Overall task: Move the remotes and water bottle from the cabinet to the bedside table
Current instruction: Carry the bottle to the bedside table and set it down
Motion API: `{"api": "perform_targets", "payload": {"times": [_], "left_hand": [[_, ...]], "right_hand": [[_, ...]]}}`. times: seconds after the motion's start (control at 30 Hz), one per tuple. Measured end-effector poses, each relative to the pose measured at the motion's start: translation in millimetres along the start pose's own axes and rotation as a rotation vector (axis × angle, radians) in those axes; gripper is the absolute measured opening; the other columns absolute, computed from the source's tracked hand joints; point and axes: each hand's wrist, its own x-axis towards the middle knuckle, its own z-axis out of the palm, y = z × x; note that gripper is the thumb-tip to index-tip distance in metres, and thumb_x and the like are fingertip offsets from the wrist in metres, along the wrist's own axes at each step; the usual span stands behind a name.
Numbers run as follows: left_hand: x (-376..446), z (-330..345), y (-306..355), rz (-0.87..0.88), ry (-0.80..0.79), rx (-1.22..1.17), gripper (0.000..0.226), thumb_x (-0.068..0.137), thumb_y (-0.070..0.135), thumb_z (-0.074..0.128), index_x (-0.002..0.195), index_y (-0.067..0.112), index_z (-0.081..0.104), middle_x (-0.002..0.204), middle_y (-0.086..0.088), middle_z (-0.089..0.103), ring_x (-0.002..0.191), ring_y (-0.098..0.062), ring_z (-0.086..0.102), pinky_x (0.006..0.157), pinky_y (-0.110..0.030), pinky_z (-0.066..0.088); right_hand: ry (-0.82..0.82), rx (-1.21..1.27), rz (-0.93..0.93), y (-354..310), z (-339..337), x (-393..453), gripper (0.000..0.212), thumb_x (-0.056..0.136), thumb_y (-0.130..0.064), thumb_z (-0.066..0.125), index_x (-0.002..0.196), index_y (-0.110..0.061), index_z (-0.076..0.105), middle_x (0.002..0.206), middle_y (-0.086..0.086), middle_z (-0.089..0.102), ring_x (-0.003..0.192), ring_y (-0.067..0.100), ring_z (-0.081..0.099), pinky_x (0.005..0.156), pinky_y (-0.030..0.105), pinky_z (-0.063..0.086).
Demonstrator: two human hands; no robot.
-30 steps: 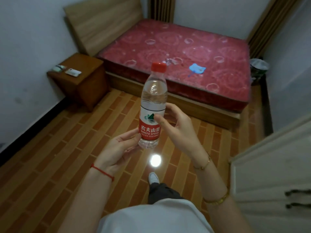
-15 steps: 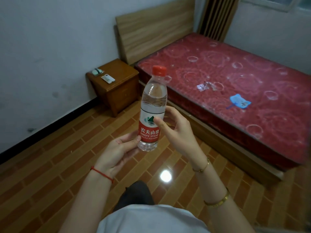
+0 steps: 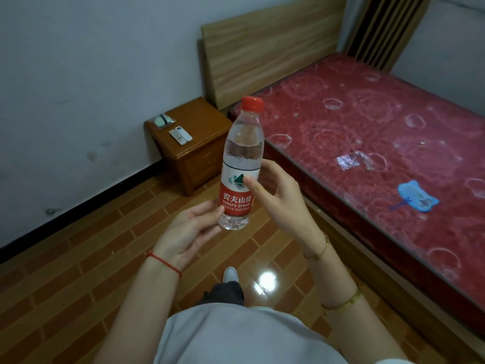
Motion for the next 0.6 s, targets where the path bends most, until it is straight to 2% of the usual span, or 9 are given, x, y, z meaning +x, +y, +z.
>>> {"api": "perform_targets", "payload": {"times": [0.2, 0.27, 0.53, 0.6], "left_hand": [[98, 7, 72, 0.027, -0.002, -0.053, 0.047, 0.081, 0.007, 0.066, 0.127, 0.008, 0.060, 0.122, -0.008, 0.069, 0.111, -0.020, 0.067, 0.090, -0.030, 0.056], [128, 9, 89, 0.025, 0.002, -0.049, 0.045, 0.080, 0.007, 0.066, 0.125, 0.009, 0.060, 0.121, -0.008, 0.070, 0.110, -0.020, 0.068, 0.087, -0.029, 0.057], [240, 17, 148, 0.001, 0.033, -0.042, 0.061, 0.073, 0.014, 0.071, 0.132, 0.008, 0.056, 0.124, -0.010, 0.068, 0.115, -0.023, 0.065, 0.099, -0.038, 0.051], [270, 20, 161, -0.001, 0.063, -0.075, 0.062, 0.073, 0.013, 0.071, 0.132, 0.006, 0.055, 0.123, -0.012, 0.068, 0.114, -0.024, 0.065, 0.098, -0.038, 0.051]], "right_hand": [[-0.009, 0.029, -0.037, 16, -11, 122, 0.043, 0.094, -0.033, 0.062, 0.132, -0.013, 0.055, 0.124, -0.005, 0.067, 0.112, 0.006, 0.064, 0.091, 0.034, 0.057], [-0.008, 0.032, -0.045, 24, -17, 155, 0.044, 0.094, -0.033, 0.062, 0.132, -0.012, 0.055, 0.125, -0.004, 0.067, 0.113, 0.006, 0.064, 0.091, 0.033, 0.057], [-0.053, 0.041, -0.031, 65, -33, 284, 0.045, 0.093, -0.036, 0.062, 0.132, -0.014, 0.055, 0.126, -0.005, 0.066, 0.115, 0.006, 0.063, 0.096, 0.035, 0.055], [-0.083, 0.045, -0.034, 77, -38, 319, 0.046, 0.093, -0.037, 0.061, 0.133, -0.015, 0.055, 0.127, -0.005, 0.065, 0.115, 0.006, 0.063, 0.096, 0.035, 0.055]]}}
